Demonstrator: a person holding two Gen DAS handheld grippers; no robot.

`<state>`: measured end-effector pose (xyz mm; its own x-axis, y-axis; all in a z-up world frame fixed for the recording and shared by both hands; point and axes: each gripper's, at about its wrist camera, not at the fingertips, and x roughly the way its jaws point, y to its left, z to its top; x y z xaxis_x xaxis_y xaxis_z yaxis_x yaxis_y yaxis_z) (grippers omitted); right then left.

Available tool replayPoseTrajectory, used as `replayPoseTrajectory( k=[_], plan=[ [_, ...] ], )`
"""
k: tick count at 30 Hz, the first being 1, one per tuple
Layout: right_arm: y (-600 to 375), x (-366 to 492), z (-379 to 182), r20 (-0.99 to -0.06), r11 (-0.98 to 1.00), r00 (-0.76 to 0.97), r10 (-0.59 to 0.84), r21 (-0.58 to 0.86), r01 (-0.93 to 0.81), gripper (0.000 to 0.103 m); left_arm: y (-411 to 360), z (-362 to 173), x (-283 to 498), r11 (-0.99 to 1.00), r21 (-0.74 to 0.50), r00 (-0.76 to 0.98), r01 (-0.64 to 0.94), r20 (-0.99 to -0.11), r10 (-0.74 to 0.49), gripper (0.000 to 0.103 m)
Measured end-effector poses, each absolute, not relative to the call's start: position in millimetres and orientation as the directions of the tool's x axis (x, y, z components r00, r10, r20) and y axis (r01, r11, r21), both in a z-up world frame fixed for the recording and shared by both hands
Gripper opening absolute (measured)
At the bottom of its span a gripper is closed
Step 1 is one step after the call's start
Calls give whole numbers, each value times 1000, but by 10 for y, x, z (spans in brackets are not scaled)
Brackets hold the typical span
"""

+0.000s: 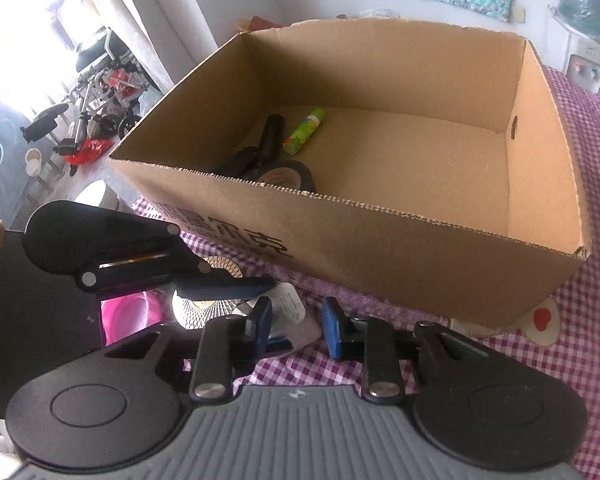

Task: Organize rigid objects
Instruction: 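Move the open right tool down onto the white charger, then close the right tool on the white charger and lift it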

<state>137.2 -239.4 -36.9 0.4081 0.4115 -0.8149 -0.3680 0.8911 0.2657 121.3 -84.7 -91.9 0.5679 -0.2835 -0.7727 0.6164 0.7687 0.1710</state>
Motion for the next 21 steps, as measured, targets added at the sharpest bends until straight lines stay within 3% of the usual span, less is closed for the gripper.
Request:
replayPoseTrajectory(
  k=[12,21],
  plan=[
    [-2450,1239,-306,-842,907,391,371,240,-345,29,-967,-896,892,731,163,557,662,-759,-335,26],
    [-2474,1205,-315,-845,911,389,367,242,-333,29,-967,-863,840,718,182,542,672,-782,-309,30]
  ],
)
